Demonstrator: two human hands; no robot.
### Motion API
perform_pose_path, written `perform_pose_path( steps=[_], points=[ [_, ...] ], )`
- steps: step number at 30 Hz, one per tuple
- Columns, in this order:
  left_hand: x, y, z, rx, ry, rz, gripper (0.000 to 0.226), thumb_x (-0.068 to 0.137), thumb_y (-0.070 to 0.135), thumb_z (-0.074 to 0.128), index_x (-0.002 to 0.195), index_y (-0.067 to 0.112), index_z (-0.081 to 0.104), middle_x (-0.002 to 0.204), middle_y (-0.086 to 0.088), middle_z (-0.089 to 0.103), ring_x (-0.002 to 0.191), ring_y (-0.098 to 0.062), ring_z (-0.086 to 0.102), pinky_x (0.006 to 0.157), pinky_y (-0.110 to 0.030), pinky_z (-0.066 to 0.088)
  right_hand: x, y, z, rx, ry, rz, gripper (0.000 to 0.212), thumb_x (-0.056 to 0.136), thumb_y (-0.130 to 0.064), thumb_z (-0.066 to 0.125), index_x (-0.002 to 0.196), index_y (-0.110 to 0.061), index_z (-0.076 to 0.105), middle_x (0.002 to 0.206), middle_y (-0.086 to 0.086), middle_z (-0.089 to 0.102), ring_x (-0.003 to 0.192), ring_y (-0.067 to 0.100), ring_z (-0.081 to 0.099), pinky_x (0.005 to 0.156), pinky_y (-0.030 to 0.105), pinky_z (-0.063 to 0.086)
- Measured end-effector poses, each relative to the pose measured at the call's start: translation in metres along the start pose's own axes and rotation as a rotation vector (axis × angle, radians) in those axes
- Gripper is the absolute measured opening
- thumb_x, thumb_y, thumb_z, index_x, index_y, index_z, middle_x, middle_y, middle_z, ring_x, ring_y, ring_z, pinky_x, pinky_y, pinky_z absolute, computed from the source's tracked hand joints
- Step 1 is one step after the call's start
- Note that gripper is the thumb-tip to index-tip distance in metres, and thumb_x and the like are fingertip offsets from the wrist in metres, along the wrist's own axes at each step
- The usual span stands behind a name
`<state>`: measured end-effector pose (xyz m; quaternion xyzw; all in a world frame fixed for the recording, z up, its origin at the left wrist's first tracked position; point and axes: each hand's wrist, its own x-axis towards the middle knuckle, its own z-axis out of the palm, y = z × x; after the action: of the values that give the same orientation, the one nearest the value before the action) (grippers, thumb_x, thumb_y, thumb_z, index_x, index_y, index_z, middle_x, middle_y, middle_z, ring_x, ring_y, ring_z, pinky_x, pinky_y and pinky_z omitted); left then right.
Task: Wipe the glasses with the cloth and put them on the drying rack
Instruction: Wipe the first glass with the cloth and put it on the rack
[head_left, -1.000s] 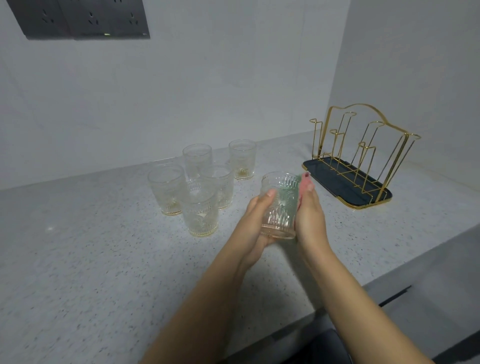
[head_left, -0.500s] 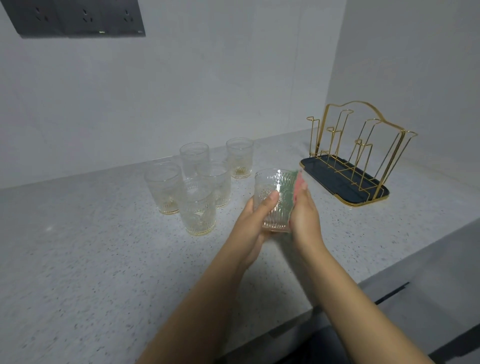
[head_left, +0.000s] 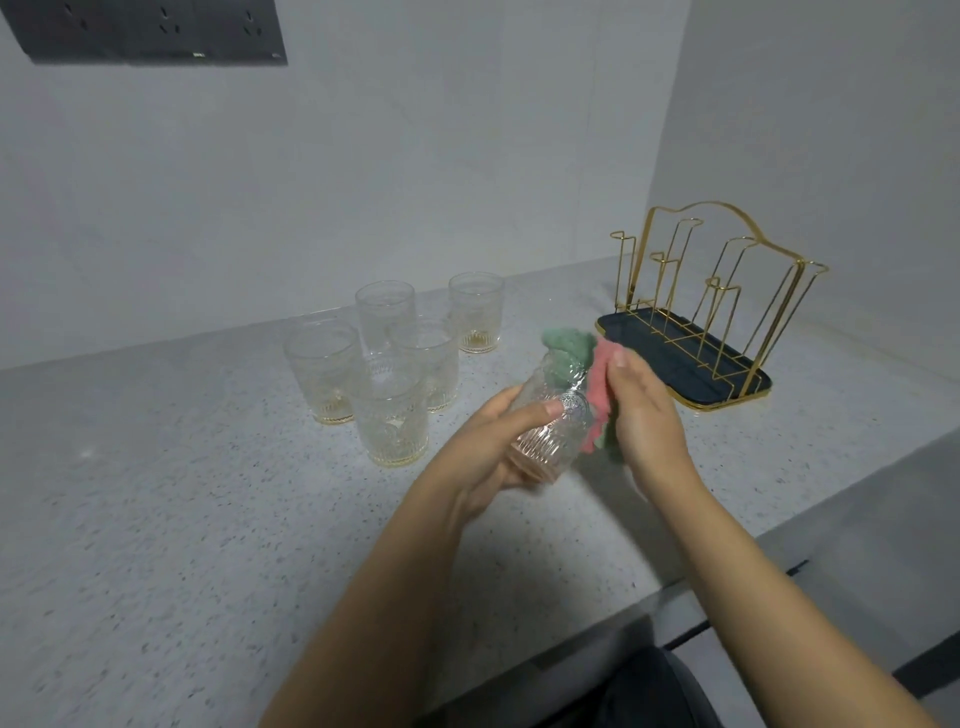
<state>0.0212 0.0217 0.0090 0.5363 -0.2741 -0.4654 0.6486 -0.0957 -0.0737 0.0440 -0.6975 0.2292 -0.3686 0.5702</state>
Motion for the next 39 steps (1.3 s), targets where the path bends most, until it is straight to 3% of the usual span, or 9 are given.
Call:
perform_pose_path(
  steps=[3,10,16,21,27,29,32,36,39],
  points=[
    [-0.002,0.005,-0.007,0.053,0.051,-0.018,0.057,0.064,0.028,0.085,0.116,0.024,0.063,0.108,-0.005,0.073,0.096,-0.025,0.069,0.089,-0.046,0.054,0.002,-0.003,-0.023,-0.159,-0.303,0.100,0.036,0.098,-0.036,0.033,0.094,-0.017,0.063,0.059,-0.012,0.065,0.054,-0.003,0.060,0.059,0.018,0.047],
    [0.001,-0.005,0.012,0.092,0.186,0.037,0.060,0.068,0.055,0.077,0.112,0.017,0.060,0.094,-0.002,0.071,0.078,-0.018,0.066,0.068,-0.032,0.050,-0.007,-0.008,-0.028,-0.109,-0.912,0.240,0.017,0.085,-0.017,0.060,0.073,-0.023,0.071,0.065,-0.010,0.067,0.064,0.001,0.063,0.065,0.016,0.049],
    [0.002,-0.002,0.011,0.026,0.168,0.013,0.037,0.085,0.052,0.064,0.100,0.018,0.067,0.090,-0.008,0.073,0.085,-0.030,0.066,0.075,-0.041,0.047,0.004,0.005,-0.016,-0.245,-0.817,0.058,0.053,0.071,-0.037,0.072,0.099,0.005,0.059,0.085,0.026,0.062,0.069,0.030,0.062,0.064,0.033,0.055],
    [-0.001,0.004,0.006,0.004,0.153,-0.113,0.050,0.090,0.057,0.057,0.112,0.013,0.063,0.075,-0.004,0.069,0.055,-0.016,0.063,0.046,-0.023,0.046,0.007,0.010,-0.015,-0.793,-0.879,-0.305,0.029,0.088,-0.029,0.060,0.112,-0.014,0.063,0.109,0.002,0.067,0.100,0.017,0.061,0.092,0.038,0.047],
    [-0.001,-0.004,0.013,-0.057,0.135,0.134,0.060,0.077,0.057,0.063,0.125,0.024,0.053,0.112,-0.005,0.068,0.098,-0.025,0.070,0.083,-0.046,0.058,0.013,-0.009,-0.022,-0.092,-0.768,0.135,0.026,0.082,0.003,0.060,0.103,-0.012,0.063,0.094,0.000,0.072,0.090,0.017,0.067,0.080,0.023,0.054],
    [0.001,-0.008,0.019,-0.066,0.172,0.220,0.055,0.076,0.051,0.071,0.119,0.022,0.053,0.108,-0.009,0.068,0.089,-0.026,0.070,0.067,-0.039,0.059,0.016,-0.012,-0.021,0.056,-0.719,0.201,0.029,0.077,-0.004,0.063,0.105,-0.008,0.063,0.099,0.013,0.070,0.092,0.028,0.065,0.083,0.033,0.054],
    [0.002,-0.001,0.024,-0.164,0.161,0.149,0.060,0.082,0.049,0.067,0.125,0.008,0.055,0.109,-0.018,0.071,0.090,-0.029,0.071,0.063,-0.036,0.059,0.018,-0.013,-0.020,-0.163,-0.769,0.084,0.035,0.078,-0.029,0.071,0.107,-0.011,0.064,0.108,0.029,0.063,0.098,0.046,0.060,0.090,0.060,0.046],
    [-0.001,0.004,0.017,-0.071,0.103,-0.054,0.052,0.092,0.053,0.055,0.119,0.010,0.064,0.103,-0.013,0.075,0.088,-0.026,0.073,0.064,-0.036,0.061,0.014,-0.004,-0.022,-0.526,-0.941,-0.067,0.032,0.084,-0.025,0.066,0.115,-0.027,0.059,0.115,-0.006,0.065,0.108,0.010,0.061,0.101,0.033,0.045],
    [0.000,-0.004,0.017,0.013,0.108,0.014,0.059,0.085,0.065,0.056,0.126,0.022,0.059,0.118,-0.011,0.069,0.099,-0.024,0.071,0.076,-0.042,0.060,0.013,-0.006,-0.030,-0.286,-0.902,0.075,0.036,0.080,-0.019,0.070,0.115,-0.015,0.061,0.112,0.003,0.069,0.107,0.018,0.063,0.100,0.040,0.046]
  ],
)
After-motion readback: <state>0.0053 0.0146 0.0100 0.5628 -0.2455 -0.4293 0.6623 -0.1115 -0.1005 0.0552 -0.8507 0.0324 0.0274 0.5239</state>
